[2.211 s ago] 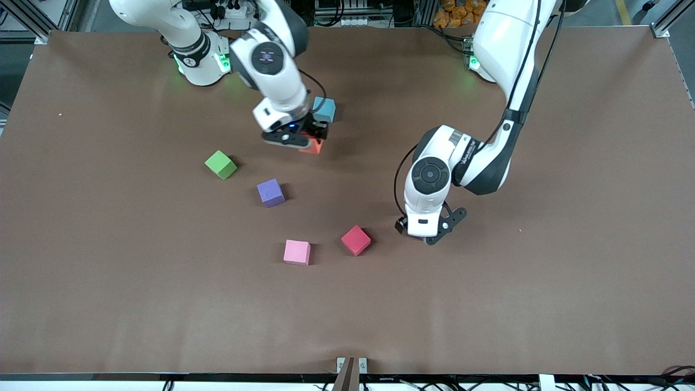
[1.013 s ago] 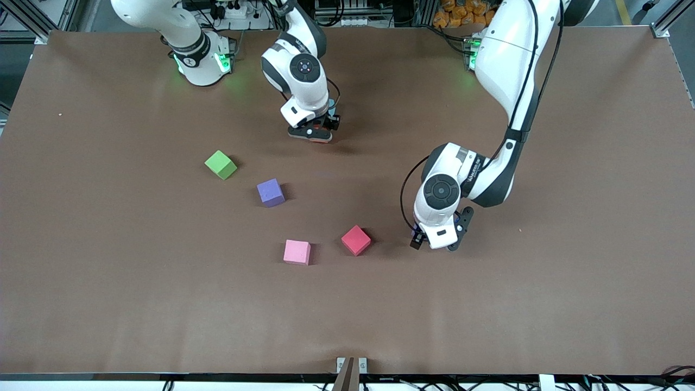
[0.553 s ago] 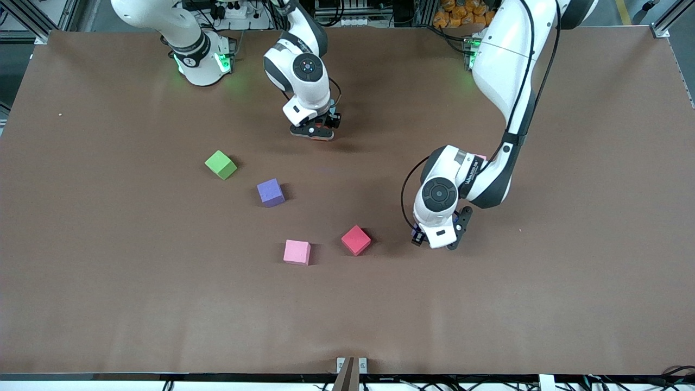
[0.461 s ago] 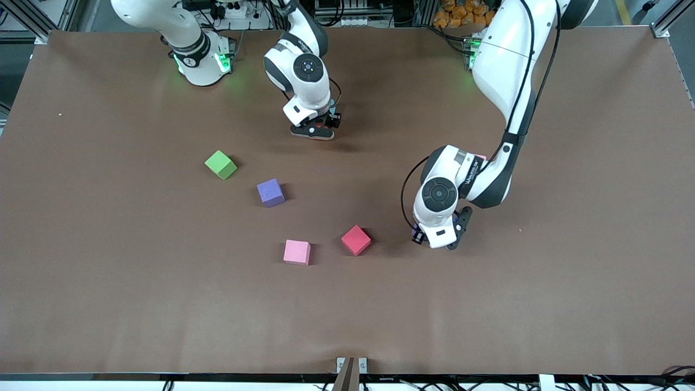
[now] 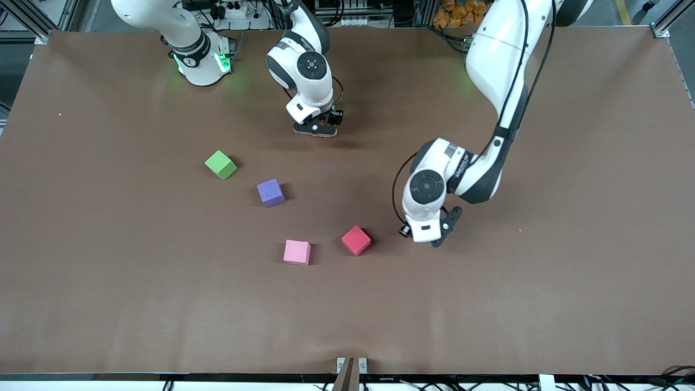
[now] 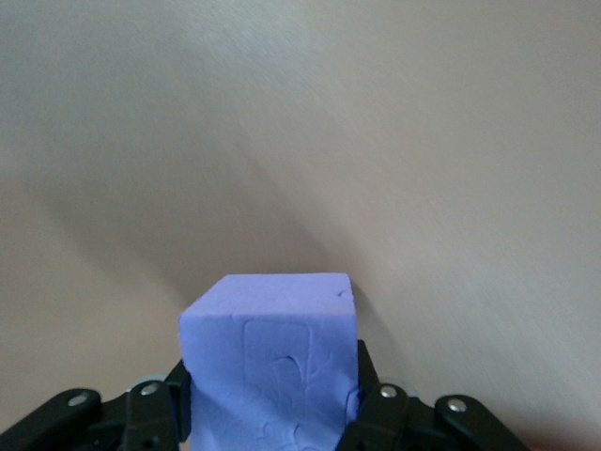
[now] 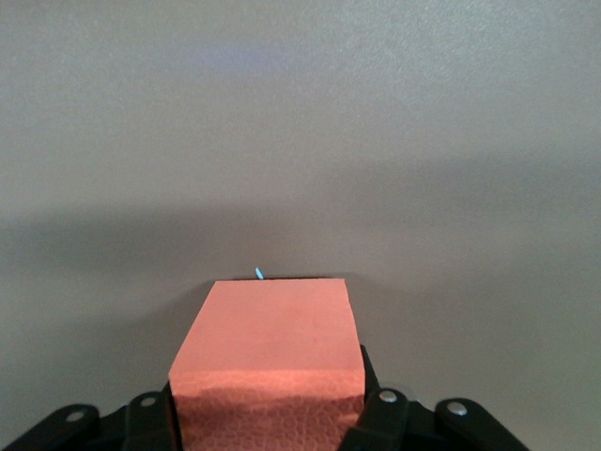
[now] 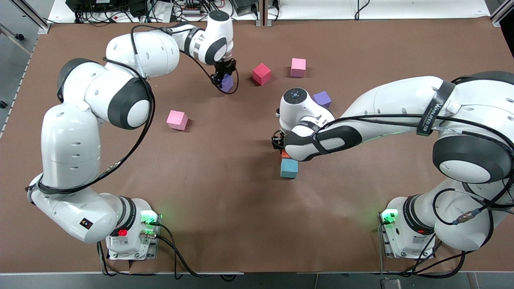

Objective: Arrange blocks into number 1

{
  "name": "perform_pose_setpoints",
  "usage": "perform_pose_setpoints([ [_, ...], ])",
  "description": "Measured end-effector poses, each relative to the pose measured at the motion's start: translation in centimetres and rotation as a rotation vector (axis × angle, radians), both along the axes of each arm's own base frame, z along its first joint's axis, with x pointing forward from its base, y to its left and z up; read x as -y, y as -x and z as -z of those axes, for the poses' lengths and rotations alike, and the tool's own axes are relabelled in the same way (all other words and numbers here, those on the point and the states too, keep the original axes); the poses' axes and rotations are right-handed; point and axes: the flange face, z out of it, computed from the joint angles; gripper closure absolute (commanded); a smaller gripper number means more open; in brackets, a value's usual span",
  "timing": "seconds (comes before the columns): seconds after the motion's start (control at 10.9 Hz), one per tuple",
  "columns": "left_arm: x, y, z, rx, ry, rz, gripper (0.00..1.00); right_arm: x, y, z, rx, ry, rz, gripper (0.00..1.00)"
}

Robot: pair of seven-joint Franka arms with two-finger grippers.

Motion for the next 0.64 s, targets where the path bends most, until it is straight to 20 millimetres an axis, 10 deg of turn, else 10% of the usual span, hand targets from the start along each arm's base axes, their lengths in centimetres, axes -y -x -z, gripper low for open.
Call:
perform_pose_setpoints([
  [0.37, 6.2, 4.2, -4.7, 0.026, 0.025, 0.127, 1.00, 0.3, -1.8, -2.0, 0.023, -0.031, 0.034, 0.00],
  [0.64, 11.8, 9.5, -4.0, 0.003, 0.026, 0.356, 1.00, 5.2, -6.7, -6.7, 0.019, -0.045, 0.037, 0.00],
])
